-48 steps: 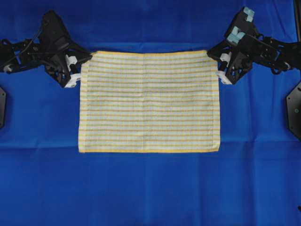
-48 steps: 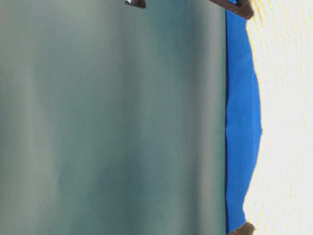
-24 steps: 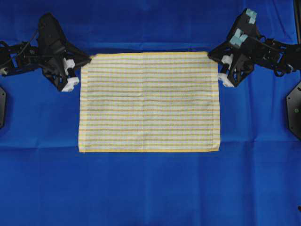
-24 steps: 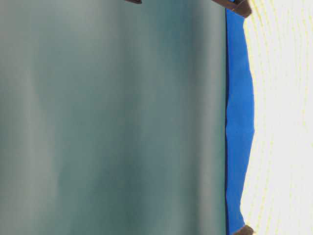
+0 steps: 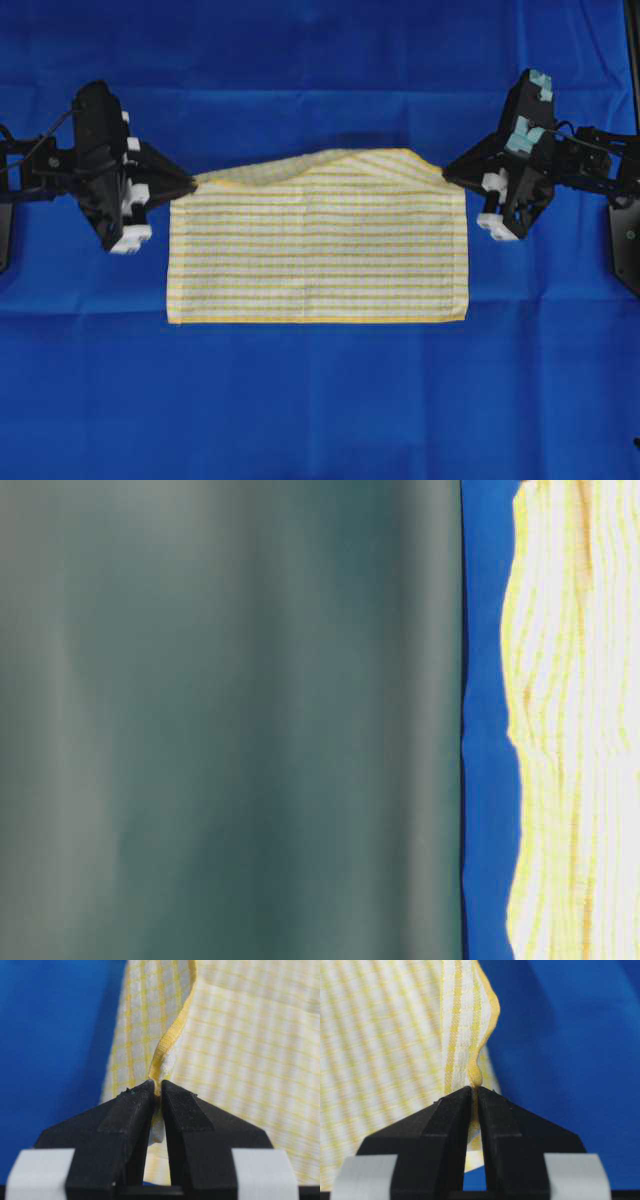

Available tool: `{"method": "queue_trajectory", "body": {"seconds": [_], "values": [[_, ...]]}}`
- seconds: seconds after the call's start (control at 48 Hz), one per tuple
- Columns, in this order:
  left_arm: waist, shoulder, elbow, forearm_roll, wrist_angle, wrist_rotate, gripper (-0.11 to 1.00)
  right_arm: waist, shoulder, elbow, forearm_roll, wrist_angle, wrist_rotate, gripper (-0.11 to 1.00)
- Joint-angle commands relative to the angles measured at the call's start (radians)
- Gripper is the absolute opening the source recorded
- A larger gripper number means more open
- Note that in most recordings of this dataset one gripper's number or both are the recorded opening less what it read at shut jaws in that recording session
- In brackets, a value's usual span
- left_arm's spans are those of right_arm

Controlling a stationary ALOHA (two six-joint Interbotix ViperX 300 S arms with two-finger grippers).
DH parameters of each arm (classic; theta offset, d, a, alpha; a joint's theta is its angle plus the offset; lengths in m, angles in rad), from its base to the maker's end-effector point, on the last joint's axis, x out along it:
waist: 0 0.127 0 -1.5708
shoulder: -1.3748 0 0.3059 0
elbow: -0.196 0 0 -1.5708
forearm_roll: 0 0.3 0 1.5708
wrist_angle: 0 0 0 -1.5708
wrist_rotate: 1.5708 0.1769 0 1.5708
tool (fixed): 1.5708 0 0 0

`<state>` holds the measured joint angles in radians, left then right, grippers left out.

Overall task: Fold the yellow towel.
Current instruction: 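Pull both held corners toward the near edge, folding the towel in half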

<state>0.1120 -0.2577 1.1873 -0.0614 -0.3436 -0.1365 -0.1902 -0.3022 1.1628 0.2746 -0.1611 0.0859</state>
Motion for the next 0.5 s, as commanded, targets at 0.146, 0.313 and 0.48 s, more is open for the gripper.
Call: {"method": "queue_trajectory", "body": {"seconds": [0.146,0.313,0.48], "values": [[-0.167,-0.049,0.006,-0.002,-0.005,-0.087,0.05,0.138,-0.044,-0.006,0.075,0.044,-0.002,0.07],[-0.282,-0.048,-0.003,-0.002,-0.009,-0.161,0.05,0.218,-0.046,-0.011,0.098,0.051,-0.002,0.07],[-0.333,-0.038,-0.008,-0.002,-0.009,-0.201,0.05,0.281,-0.046,-0.012,0.109,0.051,-0.002,0.07]]}}
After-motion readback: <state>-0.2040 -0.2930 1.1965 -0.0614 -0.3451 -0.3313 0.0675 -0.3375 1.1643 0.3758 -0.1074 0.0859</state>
